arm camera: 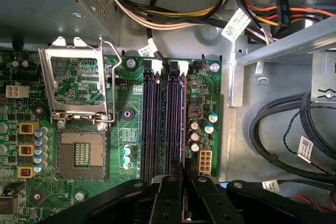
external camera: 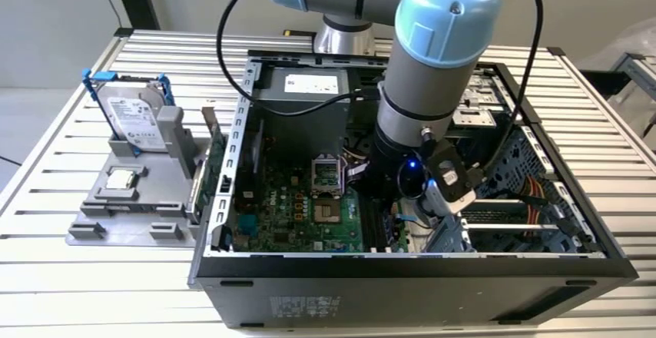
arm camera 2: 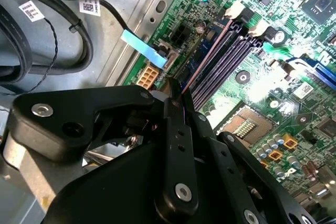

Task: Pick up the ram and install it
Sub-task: 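Insert the ram into the slot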

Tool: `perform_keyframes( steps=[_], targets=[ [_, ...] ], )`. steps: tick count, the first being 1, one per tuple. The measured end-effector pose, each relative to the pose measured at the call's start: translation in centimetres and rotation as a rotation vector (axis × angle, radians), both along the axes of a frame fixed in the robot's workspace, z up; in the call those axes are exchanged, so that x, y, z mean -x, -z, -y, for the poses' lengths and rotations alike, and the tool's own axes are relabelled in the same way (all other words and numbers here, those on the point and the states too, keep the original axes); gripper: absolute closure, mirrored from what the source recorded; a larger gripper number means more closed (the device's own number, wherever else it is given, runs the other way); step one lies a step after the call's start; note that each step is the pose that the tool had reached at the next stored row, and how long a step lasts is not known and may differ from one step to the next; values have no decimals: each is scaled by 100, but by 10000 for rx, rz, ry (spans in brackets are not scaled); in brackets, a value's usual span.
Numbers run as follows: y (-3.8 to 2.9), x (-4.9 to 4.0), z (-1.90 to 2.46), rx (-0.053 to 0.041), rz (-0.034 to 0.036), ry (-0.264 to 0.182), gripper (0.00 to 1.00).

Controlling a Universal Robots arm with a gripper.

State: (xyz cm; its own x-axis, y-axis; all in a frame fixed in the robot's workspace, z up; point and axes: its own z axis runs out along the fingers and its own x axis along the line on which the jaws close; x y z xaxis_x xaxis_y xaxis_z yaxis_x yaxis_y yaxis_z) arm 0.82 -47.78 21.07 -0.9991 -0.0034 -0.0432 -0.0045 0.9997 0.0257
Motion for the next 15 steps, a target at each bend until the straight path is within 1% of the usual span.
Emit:
perform_keyframes(
  steps=[6, 10, 13, 15],
  targets=[
    [3, -2, 0, 0, 1, 283, 100],
    [5, -3, -3, -1, 1, 340, 100],
    [4, -2, -13, 10, 0, 353, 100],
    [8, -2, -17, -1, 1, 356, 100]
  ],
)
